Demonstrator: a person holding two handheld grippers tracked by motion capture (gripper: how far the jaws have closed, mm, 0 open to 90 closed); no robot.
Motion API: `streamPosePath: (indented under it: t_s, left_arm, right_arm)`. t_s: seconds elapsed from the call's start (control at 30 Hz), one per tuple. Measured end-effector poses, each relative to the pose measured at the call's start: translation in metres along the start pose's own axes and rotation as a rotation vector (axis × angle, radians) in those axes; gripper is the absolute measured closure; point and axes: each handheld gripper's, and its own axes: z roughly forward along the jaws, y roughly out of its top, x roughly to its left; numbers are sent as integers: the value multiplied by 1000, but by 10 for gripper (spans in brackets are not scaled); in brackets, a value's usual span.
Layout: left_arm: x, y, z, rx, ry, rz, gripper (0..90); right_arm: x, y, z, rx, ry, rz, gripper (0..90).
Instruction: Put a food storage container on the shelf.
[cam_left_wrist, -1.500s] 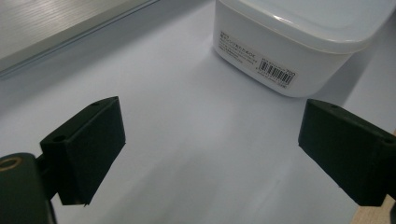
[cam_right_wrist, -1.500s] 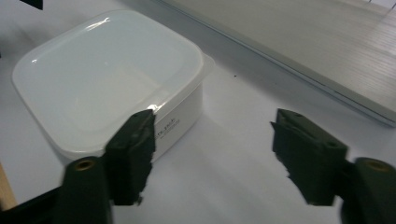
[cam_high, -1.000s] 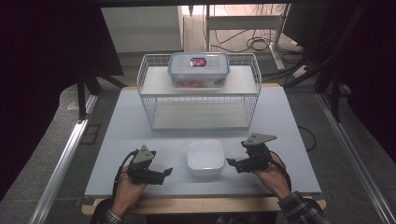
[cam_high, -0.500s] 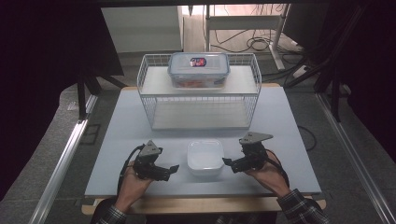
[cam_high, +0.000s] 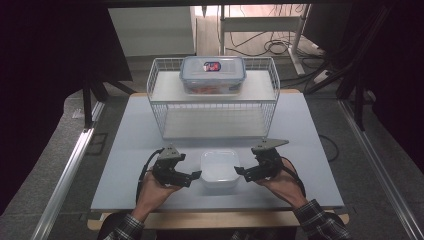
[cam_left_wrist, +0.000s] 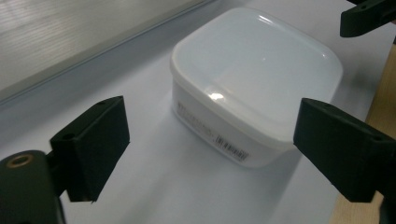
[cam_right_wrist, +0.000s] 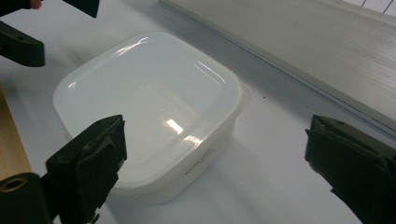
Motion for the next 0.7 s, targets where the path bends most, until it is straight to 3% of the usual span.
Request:
streamPosePath:
  t_s: [0.13,0.43,0.5,0.67,0.7]
  left_arm:
    - [-1,7,6,-3,-13,3,142]
    - [-1,21,24,10,-33,10,157]
    - [0,21,29,29,-42,-7,128]
    - [0,15,39,71,-55,-6,104]
    - [0,14,40,63,-73,-22,100]
  right_arm:
    - [1,2,1,3,-2,-11,115]
    - [-2,9,9,26,40,2,208]
    - [-2,9,13,33,54,6,208]
    - [-3,6,21,60,81,19,186]
    - [-3,5,22,72,88,25,182]
